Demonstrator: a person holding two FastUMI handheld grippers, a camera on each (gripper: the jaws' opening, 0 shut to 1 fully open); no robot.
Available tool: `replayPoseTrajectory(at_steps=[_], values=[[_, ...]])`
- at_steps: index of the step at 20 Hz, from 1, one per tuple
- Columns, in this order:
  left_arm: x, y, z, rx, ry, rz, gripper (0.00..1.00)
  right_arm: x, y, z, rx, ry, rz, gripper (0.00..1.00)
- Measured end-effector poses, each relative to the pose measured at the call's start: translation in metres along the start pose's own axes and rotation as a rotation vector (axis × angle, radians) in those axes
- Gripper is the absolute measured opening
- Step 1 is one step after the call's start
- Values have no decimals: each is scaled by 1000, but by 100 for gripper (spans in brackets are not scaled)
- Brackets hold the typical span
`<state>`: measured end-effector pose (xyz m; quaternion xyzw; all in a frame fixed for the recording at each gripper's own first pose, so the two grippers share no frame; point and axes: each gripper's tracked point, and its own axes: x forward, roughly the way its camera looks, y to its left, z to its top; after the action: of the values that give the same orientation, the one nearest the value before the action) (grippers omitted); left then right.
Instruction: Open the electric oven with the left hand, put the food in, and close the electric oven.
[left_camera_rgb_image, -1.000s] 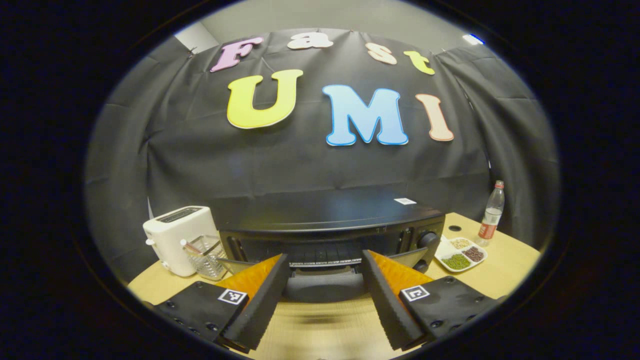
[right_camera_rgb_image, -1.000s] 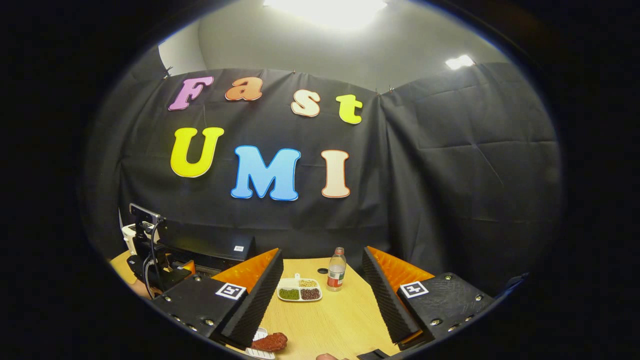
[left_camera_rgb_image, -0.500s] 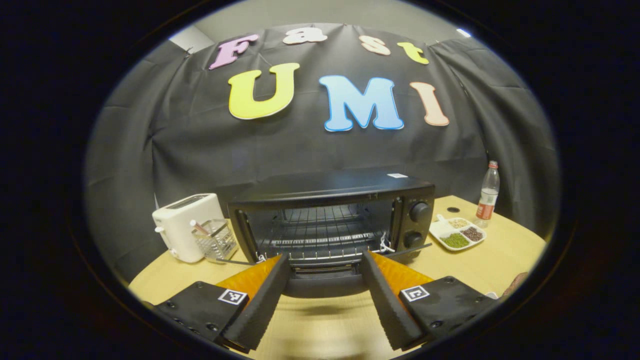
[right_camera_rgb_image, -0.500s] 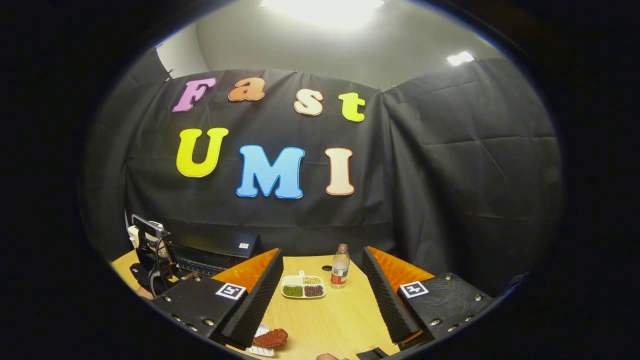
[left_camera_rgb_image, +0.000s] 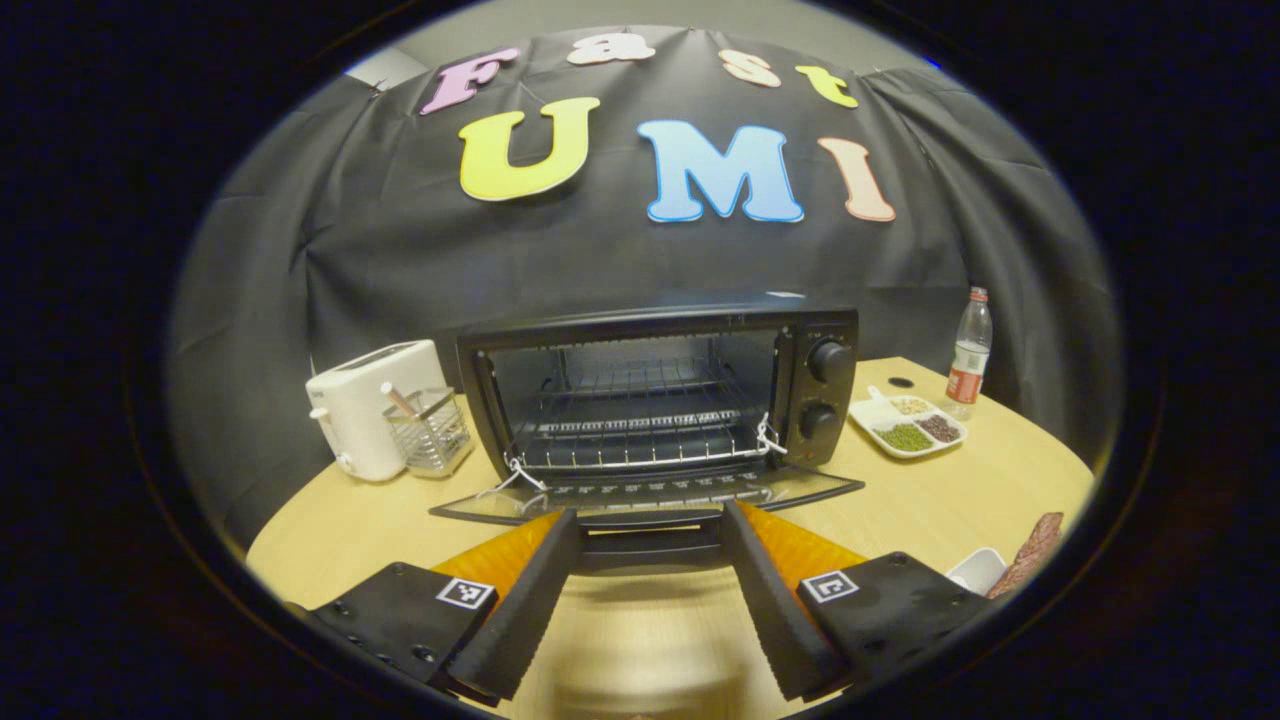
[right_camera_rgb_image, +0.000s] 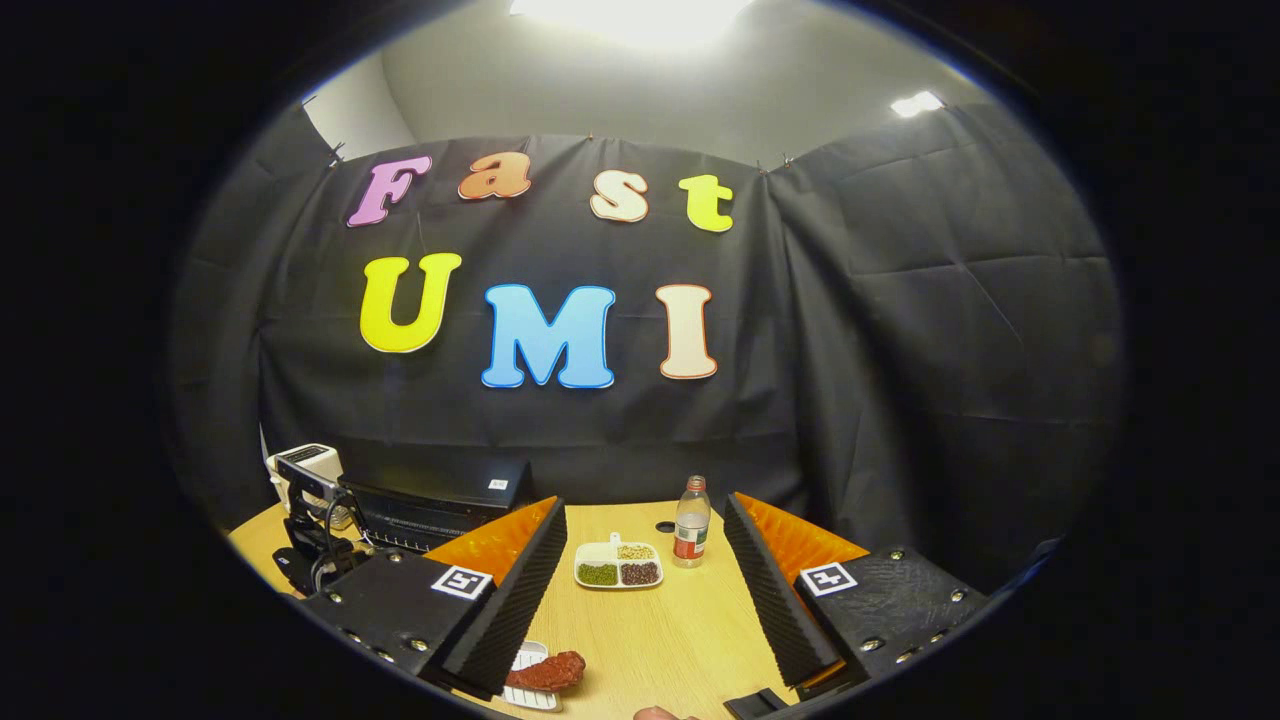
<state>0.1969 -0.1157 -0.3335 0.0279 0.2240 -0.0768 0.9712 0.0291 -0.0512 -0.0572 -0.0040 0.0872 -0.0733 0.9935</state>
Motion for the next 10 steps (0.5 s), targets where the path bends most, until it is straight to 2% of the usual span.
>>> replayPoseTrajectory(at_steps=[2, 4, 5, 6, 10], values=[[0, -2, -12, -5, 29, -3, 100, -1, 1, 0, -3, 3, 3, 96], [-1, -3, -25, -4, 58, -6, 100, -1, 2, -1, -8, 7, 5, 96], [0, -4, -30, -5, 69, -7, 96, -2, 2, -2, -11, 8, 4, 96], [0, -4, -34, -2, 77, -7, 100, -2, 3, -2, -13, 9, 4, 96], [-1, -8, -45, -4, 101, -23, 96, 0, 8, -5, -29, 15, 12, 96]])
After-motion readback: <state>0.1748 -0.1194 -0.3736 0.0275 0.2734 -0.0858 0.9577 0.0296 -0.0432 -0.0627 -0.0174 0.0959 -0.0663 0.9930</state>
